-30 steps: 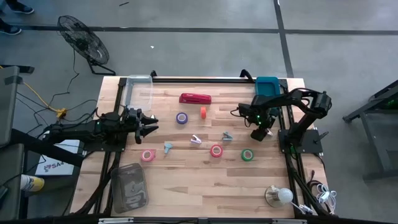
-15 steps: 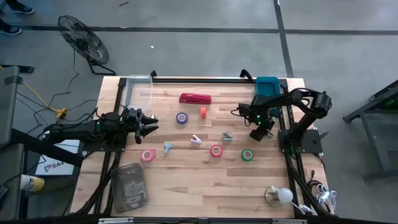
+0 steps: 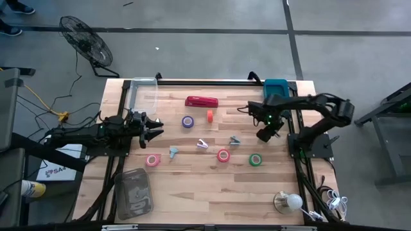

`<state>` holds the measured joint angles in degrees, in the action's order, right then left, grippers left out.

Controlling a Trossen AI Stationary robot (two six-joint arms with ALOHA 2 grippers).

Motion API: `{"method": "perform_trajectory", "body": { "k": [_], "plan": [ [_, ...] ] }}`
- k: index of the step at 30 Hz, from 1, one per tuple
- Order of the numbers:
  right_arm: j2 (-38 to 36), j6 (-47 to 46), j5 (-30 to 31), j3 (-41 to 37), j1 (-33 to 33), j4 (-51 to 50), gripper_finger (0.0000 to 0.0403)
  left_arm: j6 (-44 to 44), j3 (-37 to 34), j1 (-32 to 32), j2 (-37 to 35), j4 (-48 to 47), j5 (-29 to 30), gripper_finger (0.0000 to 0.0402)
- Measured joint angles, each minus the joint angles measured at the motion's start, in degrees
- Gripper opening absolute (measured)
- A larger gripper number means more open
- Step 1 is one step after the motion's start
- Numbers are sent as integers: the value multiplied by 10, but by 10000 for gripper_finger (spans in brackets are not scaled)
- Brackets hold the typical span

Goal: Pick and place Stapler, Stapler remover, tape
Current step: Put the right white staple remover into the blue bin

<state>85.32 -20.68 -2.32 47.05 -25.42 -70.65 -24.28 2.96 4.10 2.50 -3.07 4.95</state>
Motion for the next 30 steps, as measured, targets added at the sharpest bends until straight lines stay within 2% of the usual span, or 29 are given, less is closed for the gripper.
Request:
{"method": "perform_trajectory", "body": {
  "k": [7,15,25,30],
  "plan": [
    [-94,-50,1,0,30,32,95,0,0,0,0,0,0,195],
    [-174,-72,30,0,70,103,95,0,0,0,0,0,0,195],
    [-241,-60,62,0,114,132,95,0,0,0,0,0,0,195],
    [-267,-92,89,0,115,132,95,0,0,0,0,0,0,195]
  ]
}}
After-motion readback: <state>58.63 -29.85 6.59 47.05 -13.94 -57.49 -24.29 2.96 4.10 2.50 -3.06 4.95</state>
